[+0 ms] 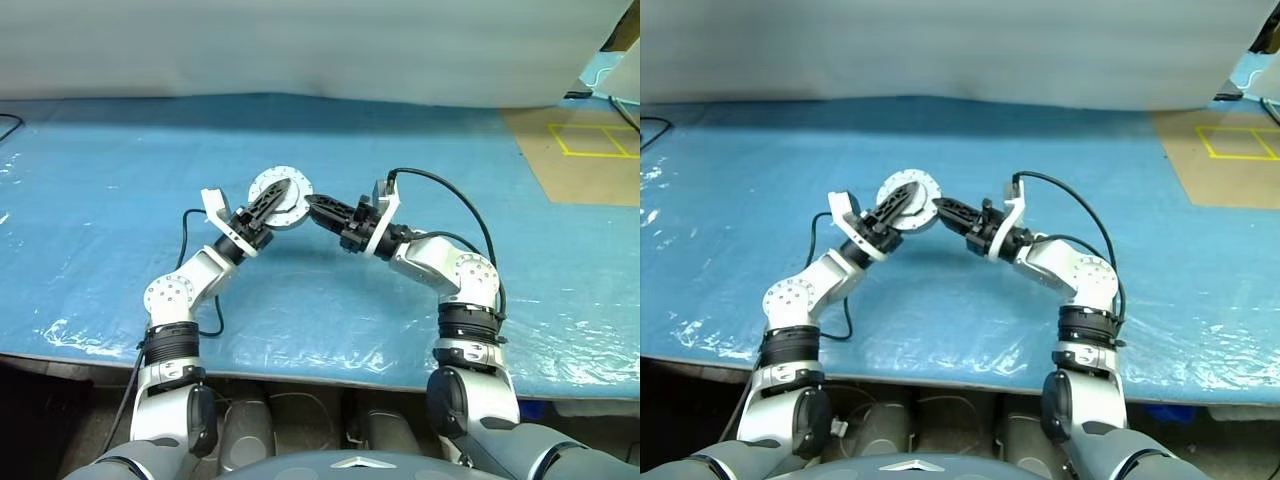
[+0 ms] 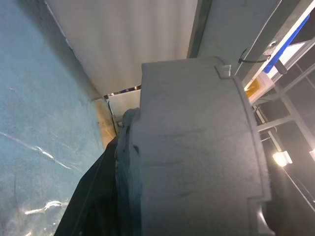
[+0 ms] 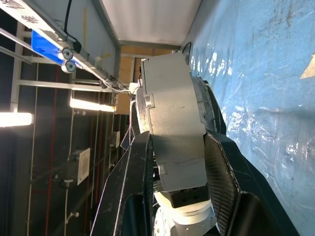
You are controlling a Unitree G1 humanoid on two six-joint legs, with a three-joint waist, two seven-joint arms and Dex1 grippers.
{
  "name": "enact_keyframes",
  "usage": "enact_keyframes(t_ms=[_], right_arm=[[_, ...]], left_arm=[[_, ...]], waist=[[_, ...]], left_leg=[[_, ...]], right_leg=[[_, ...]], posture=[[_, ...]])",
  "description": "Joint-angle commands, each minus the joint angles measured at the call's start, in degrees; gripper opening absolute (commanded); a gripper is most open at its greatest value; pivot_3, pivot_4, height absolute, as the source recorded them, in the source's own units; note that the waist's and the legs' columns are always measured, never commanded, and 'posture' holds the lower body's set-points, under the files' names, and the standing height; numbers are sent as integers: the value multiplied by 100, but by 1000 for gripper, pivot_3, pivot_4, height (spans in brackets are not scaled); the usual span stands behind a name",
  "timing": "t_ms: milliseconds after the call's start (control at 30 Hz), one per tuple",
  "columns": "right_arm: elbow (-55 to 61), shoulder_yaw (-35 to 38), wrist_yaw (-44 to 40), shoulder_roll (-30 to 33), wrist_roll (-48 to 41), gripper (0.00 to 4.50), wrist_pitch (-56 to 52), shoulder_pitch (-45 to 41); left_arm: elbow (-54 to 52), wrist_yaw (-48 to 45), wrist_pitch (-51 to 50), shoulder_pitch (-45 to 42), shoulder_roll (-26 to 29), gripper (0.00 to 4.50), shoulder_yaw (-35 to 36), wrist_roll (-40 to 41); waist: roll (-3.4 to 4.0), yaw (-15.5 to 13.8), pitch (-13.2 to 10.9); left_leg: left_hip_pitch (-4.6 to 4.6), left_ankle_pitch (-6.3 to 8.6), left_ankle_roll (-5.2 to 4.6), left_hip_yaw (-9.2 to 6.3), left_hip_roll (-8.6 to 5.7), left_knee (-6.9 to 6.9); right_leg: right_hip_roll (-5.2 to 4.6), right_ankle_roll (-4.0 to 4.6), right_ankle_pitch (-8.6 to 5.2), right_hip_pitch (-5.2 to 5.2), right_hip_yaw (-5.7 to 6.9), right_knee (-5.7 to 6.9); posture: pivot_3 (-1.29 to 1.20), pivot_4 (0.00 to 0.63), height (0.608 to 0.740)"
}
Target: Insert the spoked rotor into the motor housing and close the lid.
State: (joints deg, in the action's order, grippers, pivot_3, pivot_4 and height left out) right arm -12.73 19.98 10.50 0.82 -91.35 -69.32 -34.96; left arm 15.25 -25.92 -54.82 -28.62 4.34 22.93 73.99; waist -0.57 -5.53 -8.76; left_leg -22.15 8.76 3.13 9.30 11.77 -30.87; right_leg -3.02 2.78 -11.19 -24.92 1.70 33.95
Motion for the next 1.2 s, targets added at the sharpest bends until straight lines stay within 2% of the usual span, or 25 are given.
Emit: enact_keyframes(t_ms=[33,133,300,533,833,967,1133,1200], right_arm=[[300,-59,-48,-134,-445,1181,219,-134],[333,-117,-69,-90,-429,1181,239,-132],[462,-211,-201,-17,-221,1181,334,-126],[378,-346,-385,140,-298,3439,268,-142],[193,-399,-594,461,221,3439,418,-23],[240,-508,-846,663,680,3439,466,9],[834,-1255,-1496,1088,2194,3439,896,149],[913,-1187,-1720,1088,2190,3439,895,169]], left_arm=[[-152,-57,-212,-119,-114,2442,-103,180],[-79,26,-137,-138,-49,2432,-228,-143],[-261,73,-172,-84,-73,2432,-169,-36],[-128,99,169,-250,-79,2432,-19,-175],[61,84,599,-716,111,2432,355,-212],[27,142,1717,-850,310,2432,383,-1082],[267,447,3027,-754,617,2432,411,-2244],[600,790,3614,-791,778,2432,491,-2758]], waist=[[0,-1,0],[0,1,0],[0,2,0],[0,3,0],[0,2,0],[-1,9,-1],[-1,3,-1],[-1,5,-1]], left_leg=[[-1,0,0,-1,0,-1],[-1,0,0,-1,0,-2],[-3,0,0,-3,0,-4],[-5,0,0,-4,0,-7],[-8,0,0,-6,0,-12],[-12,0,0,-10,-1,-12],[-23,0,0,-28,-1,-19],[-28,0,0,-38,-2,-22]], right_leg=[[0,0,0,0,0,0],[0,-1,1,0,0,0],[0,-2,2,0,1,0],[0,-5,3,0,1,0],[0,-7,8,-1,1,-1],[0,-7,8,-1,2,-3],[1,-7,9,0,15,-5],[1,-8,9,0,23,-6]], posture=[[0,150,740],[0,150,740],[0,150,740],[0,150,740],[0,150,740],[0,150,740],[0,150,740],[0,150,740]])
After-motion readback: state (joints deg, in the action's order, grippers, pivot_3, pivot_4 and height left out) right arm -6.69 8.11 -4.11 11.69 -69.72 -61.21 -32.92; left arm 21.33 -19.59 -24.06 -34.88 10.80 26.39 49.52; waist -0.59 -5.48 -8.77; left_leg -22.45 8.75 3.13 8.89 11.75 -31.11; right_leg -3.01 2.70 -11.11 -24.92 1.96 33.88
